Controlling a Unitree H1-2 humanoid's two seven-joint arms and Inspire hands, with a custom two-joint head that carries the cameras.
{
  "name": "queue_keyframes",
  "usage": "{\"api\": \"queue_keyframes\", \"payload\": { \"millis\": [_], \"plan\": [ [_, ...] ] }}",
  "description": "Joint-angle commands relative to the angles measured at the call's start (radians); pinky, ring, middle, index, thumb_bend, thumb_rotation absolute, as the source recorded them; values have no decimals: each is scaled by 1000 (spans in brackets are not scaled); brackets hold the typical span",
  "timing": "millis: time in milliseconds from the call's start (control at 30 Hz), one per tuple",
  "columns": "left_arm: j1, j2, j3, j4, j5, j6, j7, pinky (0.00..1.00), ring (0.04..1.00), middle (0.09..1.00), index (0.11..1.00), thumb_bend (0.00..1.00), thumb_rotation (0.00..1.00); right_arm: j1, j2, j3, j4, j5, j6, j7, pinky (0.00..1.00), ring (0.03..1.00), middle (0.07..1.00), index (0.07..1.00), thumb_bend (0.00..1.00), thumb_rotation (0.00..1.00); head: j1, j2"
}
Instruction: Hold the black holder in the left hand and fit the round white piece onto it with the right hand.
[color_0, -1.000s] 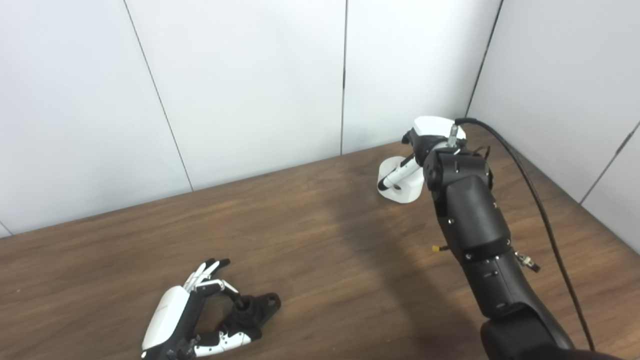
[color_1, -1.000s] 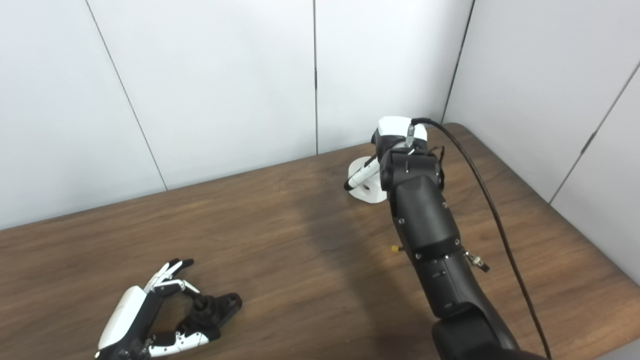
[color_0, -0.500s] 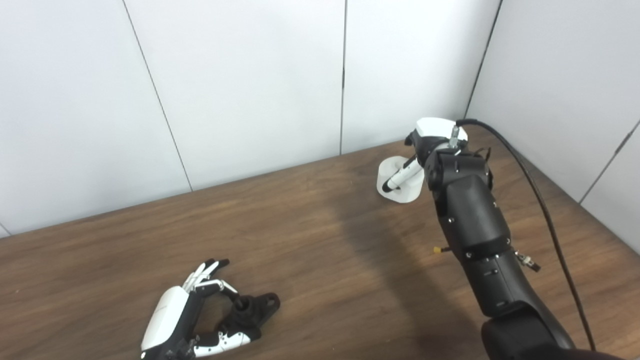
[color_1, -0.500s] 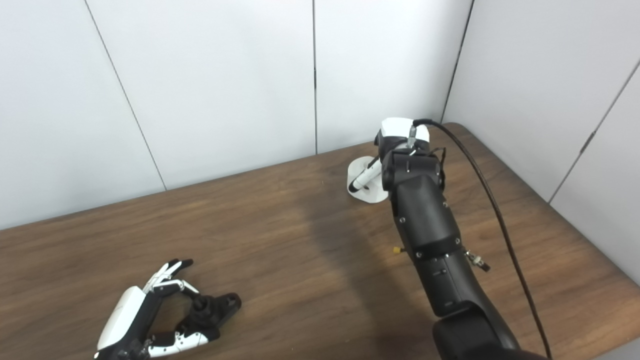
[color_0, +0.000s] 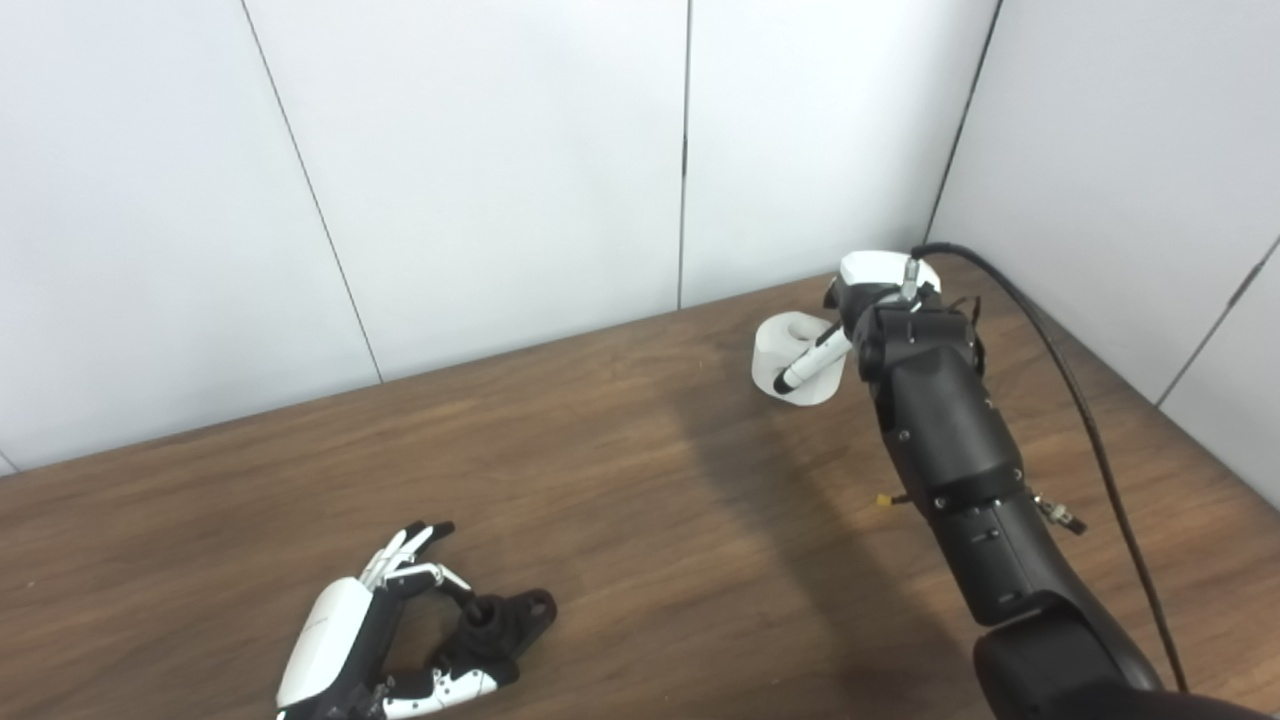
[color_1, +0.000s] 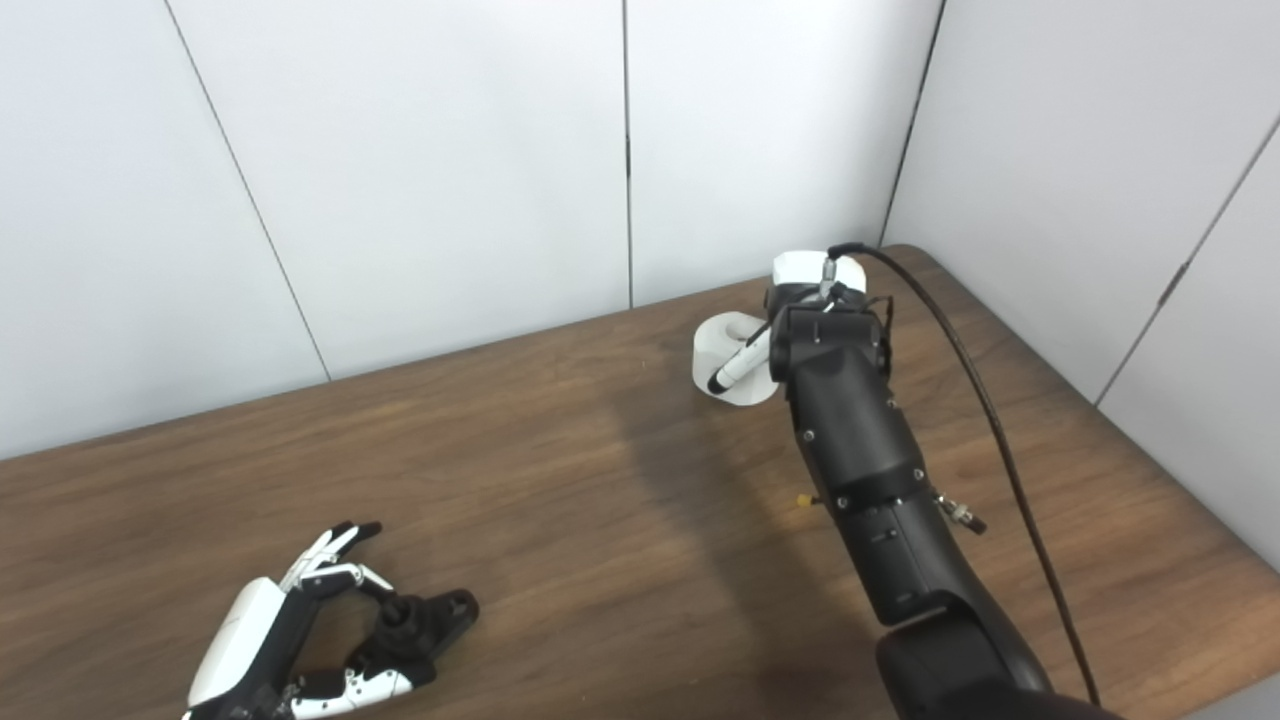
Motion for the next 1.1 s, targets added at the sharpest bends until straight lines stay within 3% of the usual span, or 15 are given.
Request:
{"api": "queue_keyframes", "payload": {
  "millis": [0, 400, 1067],
  "plan": [
    [46, 20, -3, 20, 1, 12, -13, 955, 981, 920, 482, 517, 37, -53, -35, -5, -8, -1, 3, -29, 1000, 1000, 1000, 850, 1000, 553, -1, 0],
    [49, 16, -3, 10, 8, 25, -11, 955, 979, 916, 482, 517, 37, -50, -32, 20, 12, -3, 3, -36, 1000, 1000, 999, 850, 1000, 599, 6, 1],
    [54, 19, -3, -2, 7, 26, -14, 952, 978, 918, 482, 517, 37, -36, -25, 19, 38, 7, 3, -79, 985, 1000, 987, 820, 971, 549, 9, 8]
  ]
}}
